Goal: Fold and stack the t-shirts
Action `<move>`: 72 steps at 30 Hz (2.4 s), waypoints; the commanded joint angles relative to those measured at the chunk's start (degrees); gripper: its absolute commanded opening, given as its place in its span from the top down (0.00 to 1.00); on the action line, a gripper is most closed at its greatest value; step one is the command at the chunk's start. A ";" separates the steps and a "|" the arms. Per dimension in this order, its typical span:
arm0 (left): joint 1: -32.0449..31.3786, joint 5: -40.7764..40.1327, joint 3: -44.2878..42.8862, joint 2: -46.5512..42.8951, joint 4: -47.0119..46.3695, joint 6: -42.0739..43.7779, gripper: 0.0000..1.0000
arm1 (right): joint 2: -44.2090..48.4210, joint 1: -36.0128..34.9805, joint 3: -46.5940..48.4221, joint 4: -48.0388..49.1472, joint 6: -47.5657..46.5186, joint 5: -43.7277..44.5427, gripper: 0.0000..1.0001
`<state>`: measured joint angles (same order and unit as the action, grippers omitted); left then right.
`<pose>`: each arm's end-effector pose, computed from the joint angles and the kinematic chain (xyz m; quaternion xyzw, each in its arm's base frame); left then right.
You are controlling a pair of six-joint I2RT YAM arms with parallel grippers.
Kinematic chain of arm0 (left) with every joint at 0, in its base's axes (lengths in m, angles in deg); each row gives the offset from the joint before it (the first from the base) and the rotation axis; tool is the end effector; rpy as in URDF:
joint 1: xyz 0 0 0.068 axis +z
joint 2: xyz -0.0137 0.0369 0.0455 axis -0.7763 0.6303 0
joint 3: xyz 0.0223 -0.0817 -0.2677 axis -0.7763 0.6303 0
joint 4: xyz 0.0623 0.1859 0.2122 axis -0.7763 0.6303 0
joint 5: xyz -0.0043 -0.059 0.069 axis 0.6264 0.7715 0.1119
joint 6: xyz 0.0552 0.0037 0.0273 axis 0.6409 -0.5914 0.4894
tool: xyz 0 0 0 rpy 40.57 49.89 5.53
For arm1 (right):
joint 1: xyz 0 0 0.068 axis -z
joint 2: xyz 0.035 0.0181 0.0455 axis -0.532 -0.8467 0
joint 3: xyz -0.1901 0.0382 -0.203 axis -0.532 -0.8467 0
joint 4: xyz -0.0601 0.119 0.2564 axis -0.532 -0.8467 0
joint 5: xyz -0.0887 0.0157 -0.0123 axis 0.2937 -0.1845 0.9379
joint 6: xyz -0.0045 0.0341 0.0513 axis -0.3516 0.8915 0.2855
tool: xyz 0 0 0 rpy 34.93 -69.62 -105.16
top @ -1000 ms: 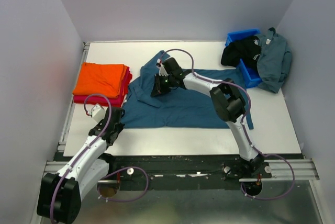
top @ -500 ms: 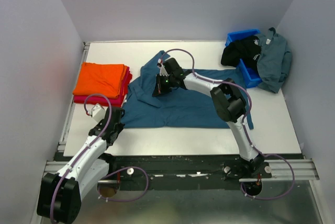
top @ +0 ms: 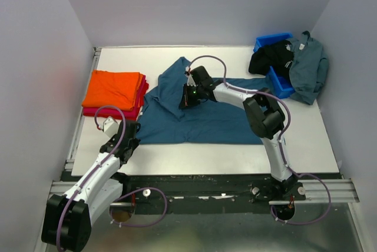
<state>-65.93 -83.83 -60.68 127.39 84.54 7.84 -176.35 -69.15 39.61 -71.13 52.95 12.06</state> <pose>0.1710 -0.0267 0.1351 -0.4196 0.8362 -0.0297 0.3519 0.4084 0.3303 0.1319 -0.1329 0.9091 0.3439 0.1940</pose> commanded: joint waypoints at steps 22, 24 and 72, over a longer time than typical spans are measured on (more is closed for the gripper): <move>0.33 0.31 -6.95 -0.19 4.70 5.09 0.49 | 14.02 1.95 -13.14 4.03 -0.69 11.02 0.46; 0.33 -1.09 -10.46 -1.33 7.16 7.37 0.39 | 17.00 2.03 -14.63 3.59 -2.09 12.78 0.46; 3.40 35.10 -109.46 98.60 4.38 28.65 0.67 | 35.48 8.19 -35.46 17.21 -0.08 13.49 0.58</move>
<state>-62.85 -55.44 -174.59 227.16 89.87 37.46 -142.29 -61.44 5.18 -55.78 52.49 26.57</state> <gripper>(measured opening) 0.496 0.425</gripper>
